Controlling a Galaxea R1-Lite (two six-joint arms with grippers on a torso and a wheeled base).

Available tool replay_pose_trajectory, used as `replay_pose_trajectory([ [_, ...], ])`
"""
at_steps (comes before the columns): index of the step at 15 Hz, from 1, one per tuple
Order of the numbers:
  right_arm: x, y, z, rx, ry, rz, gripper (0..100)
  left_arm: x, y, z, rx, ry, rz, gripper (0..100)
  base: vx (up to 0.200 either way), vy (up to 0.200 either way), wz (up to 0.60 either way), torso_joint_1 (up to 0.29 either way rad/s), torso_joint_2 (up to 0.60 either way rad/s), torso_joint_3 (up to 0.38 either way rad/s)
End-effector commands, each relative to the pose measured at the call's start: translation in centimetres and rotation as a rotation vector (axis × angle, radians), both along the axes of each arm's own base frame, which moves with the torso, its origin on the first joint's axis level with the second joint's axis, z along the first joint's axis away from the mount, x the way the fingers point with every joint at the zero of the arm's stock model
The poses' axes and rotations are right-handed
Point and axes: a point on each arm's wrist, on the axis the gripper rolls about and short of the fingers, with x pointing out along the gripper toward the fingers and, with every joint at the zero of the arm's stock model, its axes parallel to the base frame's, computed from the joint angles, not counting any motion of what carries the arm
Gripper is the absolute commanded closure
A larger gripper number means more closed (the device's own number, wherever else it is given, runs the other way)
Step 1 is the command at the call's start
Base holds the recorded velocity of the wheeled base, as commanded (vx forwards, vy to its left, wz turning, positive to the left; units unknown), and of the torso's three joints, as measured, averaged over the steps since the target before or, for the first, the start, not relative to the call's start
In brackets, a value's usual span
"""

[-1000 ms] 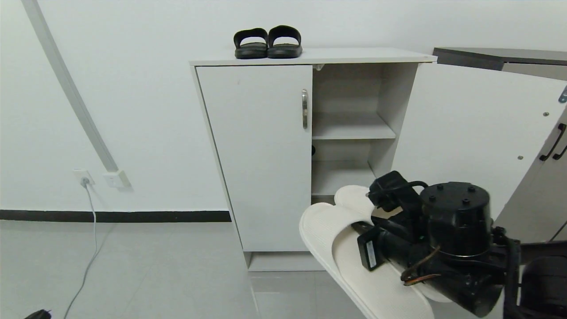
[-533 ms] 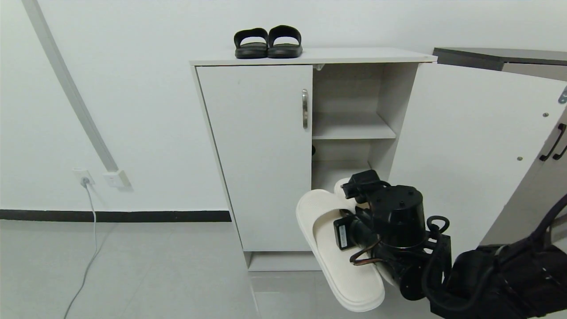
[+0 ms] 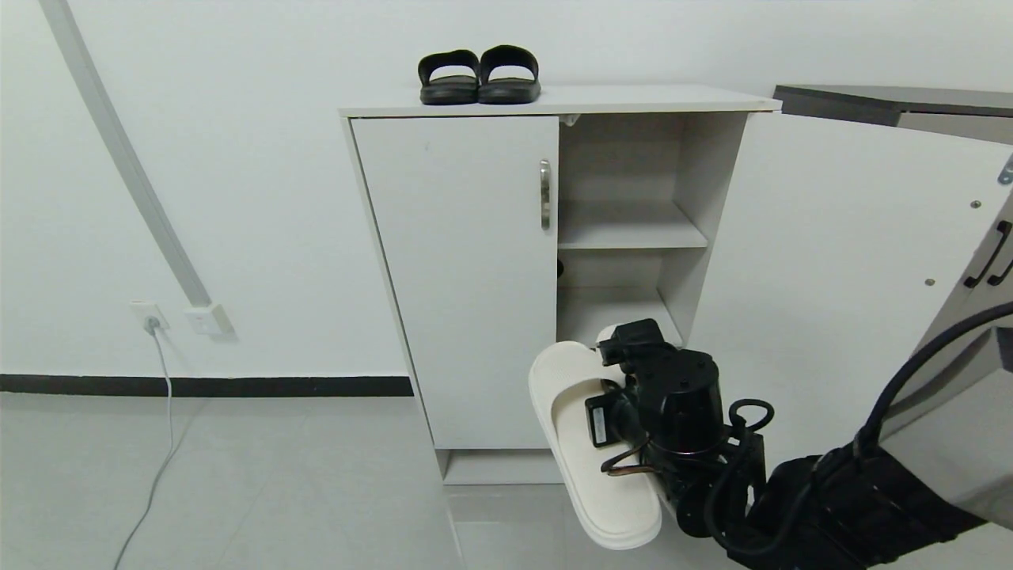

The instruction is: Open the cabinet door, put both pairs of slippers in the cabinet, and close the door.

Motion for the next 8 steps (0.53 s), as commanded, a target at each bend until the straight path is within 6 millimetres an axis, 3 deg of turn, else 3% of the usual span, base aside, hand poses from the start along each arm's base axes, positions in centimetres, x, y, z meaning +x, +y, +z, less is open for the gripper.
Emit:
replay_pose_trajectory([
  [1, 1.1, 0.8, -1.8, -0.017, 0.002, -0.044, 100, 0.0, 0.0, 0.0, -0.009, -0.007, -0.016, 100, 0.0, 0.0, 0.0, 0.0, 0.0, 0.0],
  [5, 3.9, 1.6, -2.8, -0.016, -0.035, -0.213, 100, 0.0, 0.0, 0.0, -0.073, -0.007, -0.017, 100, 0.0, 0.0, 0.0, 0.0, 0.0, 0.0],
  [8, 4.2, 1.9, -3.7, -0.029, -0.03, -0.234, 100, 0.0, 0.0, 0.0, -0.078, -0.007, -0.015, 100, 0.0, 0.0, 0.0, 0.0, 0.0, 0.0],
])
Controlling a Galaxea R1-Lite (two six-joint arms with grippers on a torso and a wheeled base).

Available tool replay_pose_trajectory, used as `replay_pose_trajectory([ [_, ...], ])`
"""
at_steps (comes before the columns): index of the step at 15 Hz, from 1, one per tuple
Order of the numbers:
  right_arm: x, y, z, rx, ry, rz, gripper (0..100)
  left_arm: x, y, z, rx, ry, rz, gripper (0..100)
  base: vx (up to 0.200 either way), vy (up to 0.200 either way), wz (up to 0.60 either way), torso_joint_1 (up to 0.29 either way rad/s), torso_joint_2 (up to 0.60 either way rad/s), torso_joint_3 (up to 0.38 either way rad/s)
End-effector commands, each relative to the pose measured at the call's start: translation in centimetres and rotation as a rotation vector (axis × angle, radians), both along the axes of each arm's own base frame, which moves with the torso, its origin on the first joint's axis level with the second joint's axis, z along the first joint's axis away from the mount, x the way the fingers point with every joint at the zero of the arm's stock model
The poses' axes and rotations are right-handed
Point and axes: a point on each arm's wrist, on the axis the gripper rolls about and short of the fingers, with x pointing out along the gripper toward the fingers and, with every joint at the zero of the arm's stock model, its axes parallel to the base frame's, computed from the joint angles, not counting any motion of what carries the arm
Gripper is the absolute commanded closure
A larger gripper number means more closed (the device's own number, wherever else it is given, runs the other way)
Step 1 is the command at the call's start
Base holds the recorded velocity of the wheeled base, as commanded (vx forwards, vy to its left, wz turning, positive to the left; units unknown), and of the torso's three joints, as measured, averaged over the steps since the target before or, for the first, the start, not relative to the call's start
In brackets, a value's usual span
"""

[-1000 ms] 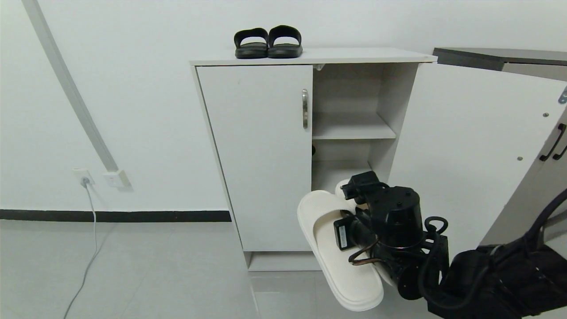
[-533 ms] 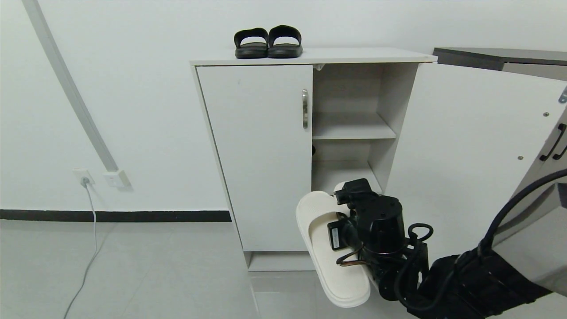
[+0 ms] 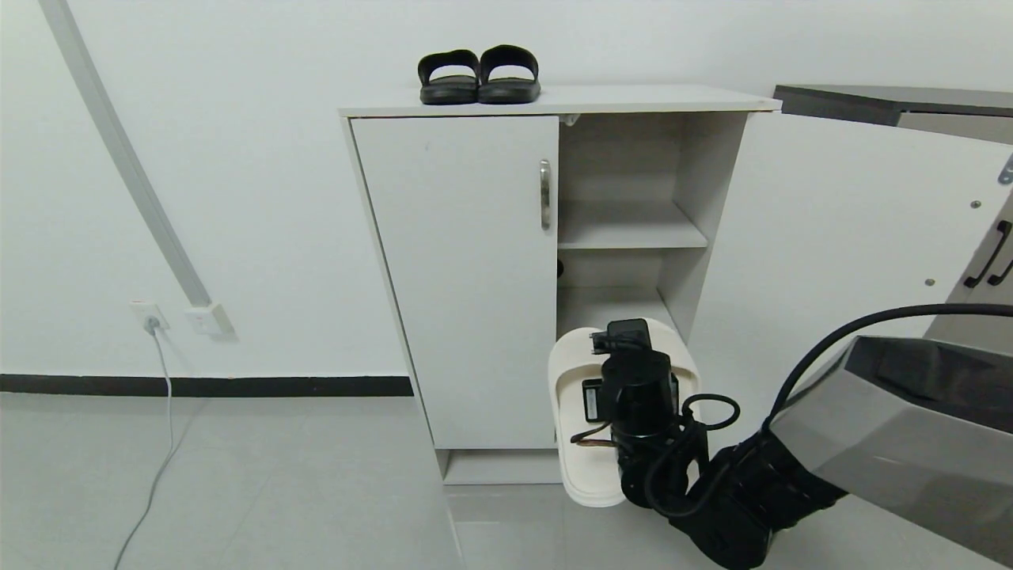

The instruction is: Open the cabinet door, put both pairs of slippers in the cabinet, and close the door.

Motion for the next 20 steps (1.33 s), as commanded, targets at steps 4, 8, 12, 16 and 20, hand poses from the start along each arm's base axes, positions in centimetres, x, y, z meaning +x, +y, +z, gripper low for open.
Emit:
replay_pose_trajectory([
  [4, 0.4, 0.4, -1.6, -0.014, 0.024, -0.003, 100, 0.0, 0.0, 0.0, -0.002, 0.002, 0.002, 100, 0.0, -0.2, 0.0, 0.001, 0.01, 0.004],
  [8, 0.4, 0.4, -1.9, -0.016, 0.027, -0.003, 100, 0.0, 0.0, 0.1, -0.003, 0.0, 0.0, 100, 0.0, -0.15, 0.0, 0.001, 0.0, 0.003],
  [12, 0.5, 0.5, -2.6, -0.024, 0.036, -0.003, 100, 0.0, 0.0, 0.0, -0.002, 0.002, 0.0, 100, 0.0, 0.0, 0.0, 0.0, 0.0, 0.0],
  [16, 0.8, 0.5, -3.1, -0.027, 0.04, -0.009, 100, 0.0, 0.0, 0.0, -0.002, 0.002, 0.0, 100, 0.0, 0.0, 0.0, 0.0, 0.0, 0.0],
  [20, 1.2, 1.0, -4.0, -0.01, 0.031, -0.001, 100, 0.0, 0.0, 0.1, 0.0, 0.0, 0.0, 100, 0.0, 0.0, 0.0, 0.0, 0.0, 0.0],
])
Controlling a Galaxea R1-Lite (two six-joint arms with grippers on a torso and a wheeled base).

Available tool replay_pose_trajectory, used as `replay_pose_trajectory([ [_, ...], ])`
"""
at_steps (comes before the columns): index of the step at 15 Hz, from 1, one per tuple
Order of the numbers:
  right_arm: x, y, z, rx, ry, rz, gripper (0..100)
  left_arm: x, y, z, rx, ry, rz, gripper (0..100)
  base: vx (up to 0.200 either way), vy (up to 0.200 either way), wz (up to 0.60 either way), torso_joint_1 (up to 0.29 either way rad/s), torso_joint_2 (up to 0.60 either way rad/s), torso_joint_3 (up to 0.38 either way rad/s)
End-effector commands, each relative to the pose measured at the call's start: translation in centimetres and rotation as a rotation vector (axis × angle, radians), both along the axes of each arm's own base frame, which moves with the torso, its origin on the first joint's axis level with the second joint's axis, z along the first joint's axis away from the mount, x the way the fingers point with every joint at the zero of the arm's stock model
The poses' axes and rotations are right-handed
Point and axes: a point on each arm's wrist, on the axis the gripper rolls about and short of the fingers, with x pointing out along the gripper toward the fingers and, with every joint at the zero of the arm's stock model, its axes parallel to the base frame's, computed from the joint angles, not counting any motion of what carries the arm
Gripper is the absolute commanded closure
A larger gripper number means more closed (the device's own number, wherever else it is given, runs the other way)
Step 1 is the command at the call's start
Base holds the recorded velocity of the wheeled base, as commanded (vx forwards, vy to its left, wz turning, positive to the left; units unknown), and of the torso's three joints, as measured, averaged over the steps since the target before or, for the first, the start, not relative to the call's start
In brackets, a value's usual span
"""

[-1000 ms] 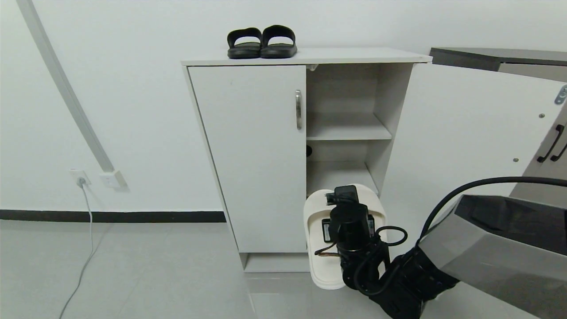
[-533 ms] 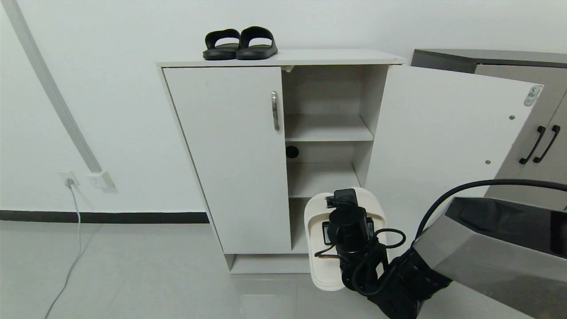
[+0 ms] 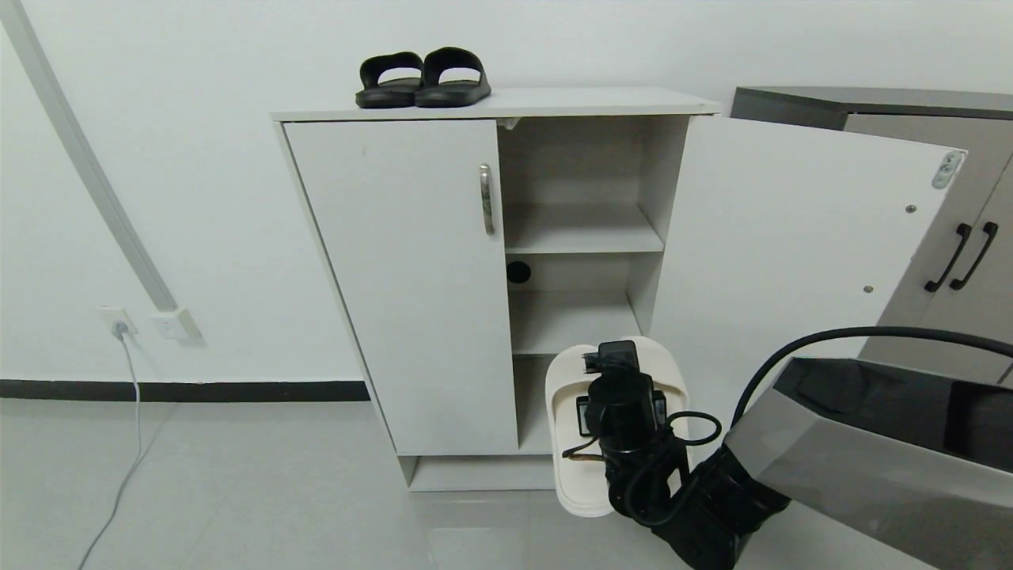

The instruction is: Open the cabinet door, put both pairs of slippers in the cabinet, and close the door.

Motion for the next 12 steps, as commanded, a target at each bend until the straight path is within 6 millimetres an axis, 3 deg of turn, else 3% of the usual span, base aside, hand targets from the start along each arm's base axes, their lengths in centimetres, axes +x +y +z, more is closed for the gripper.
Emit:
replay_pose_trajectory([
  [1, 0.3, 0.3, -0.8, -0.005, 0.007, 0.001, 100, 0.0, 0.0, 0.0, 0.001, 0.003, -0.001, 100, 0.0, 0.0, 0.0, 0.0, 0.0, 0.0],
  [6, 2.6, 2.2, -1.4, 0.033, -0.037, -0.001, 100, 0.0, 0.0, 0.0, 0.001, 0.003, -0.003, 100, 0.0, 0.0, 0.0, 0.0, 0.0, 0.0],
  [12, 3.7, 2.7, -2.6, 0.047, -0.035, 0.02, 100, 0.0, 0.0, 0.0, 0.002, 0.003, -0.004, 100, 0.0, 0.0, 0.0, 0.003, 0.0, -0.159],
])
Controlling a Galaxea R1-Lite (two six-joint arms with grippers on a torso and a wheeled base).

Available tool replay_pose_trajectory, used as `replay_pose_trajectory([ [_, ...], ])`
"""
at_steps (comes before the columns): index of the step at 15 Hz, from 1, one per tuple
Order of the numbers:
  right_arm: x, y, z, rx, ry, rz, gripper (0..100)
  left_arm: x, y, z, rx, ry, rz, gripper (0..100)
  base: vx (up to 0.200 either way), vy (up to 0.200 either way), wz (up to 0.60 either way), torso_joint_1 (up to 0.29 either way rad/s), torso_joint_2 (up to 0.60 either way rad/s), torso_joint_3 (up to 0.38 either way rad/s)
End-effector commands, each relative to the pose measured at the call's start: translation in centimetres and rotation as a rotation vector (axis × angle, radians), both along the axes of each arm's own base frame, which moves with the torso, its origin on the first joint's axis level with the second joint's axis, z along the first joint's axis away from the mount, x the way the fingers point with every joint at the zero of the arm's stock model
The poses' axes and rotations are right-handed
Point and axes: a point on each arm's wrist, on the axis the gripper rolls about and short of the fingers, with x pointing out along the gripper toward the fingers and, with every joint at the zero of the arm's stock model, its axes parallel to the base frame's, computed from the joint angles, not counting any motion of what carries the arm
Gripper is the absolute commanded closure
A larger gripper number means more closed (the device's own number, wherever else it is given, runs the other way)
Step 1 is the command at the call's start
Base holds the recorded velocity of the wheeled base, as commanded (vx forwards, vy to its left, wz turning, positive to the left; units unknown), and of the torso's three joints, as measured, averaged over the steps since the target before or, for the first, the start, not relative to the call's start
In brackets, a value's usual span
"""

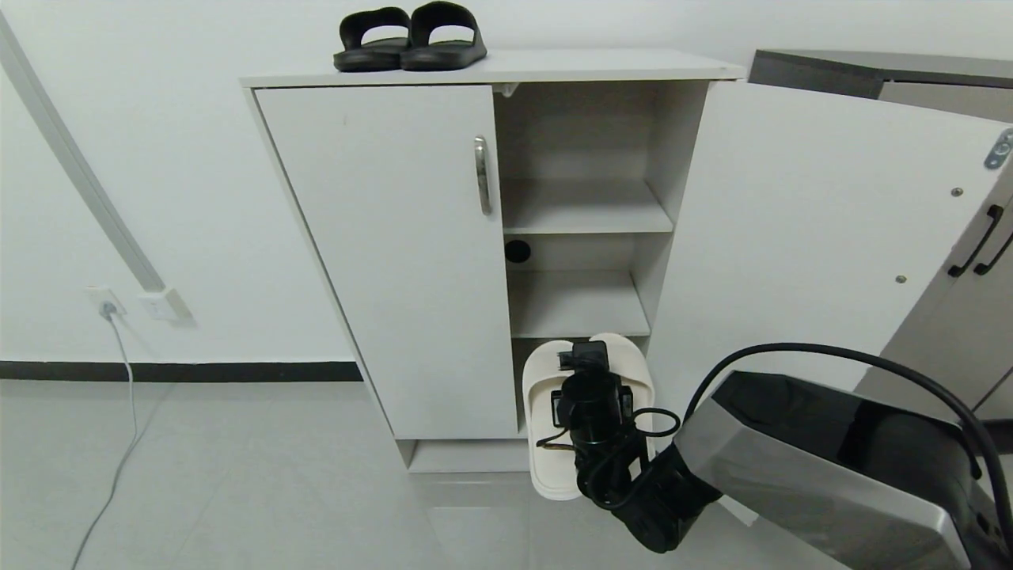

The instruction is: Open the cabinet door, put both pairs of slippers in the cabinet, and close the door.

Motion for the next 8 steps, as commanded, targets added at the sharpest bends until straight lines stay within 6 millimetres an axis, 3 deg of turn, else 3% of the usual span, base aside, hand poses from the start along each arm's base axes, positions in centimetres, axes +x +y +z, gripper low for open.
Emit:
replay_pose_trajectory([
  [1, 0.1, 0.1, -0.6, -0.003, 0.008, 0.011, 100, 0.0, 0.0, 0.0, 0.0, 0.002, 0.0, 100, 0.0, 0.0, 0.0, 0.007, 0.01, -0.193],
  [8, 0.5, 0.0, -1.9, 0.003, 0.023, 0.011, 100, 0.0, 0.0, 0.0, 0.002, 0.003, 0.002, 100, 0.0, 0.0, 0.0, 0.003, 0.01, -0.161],
])
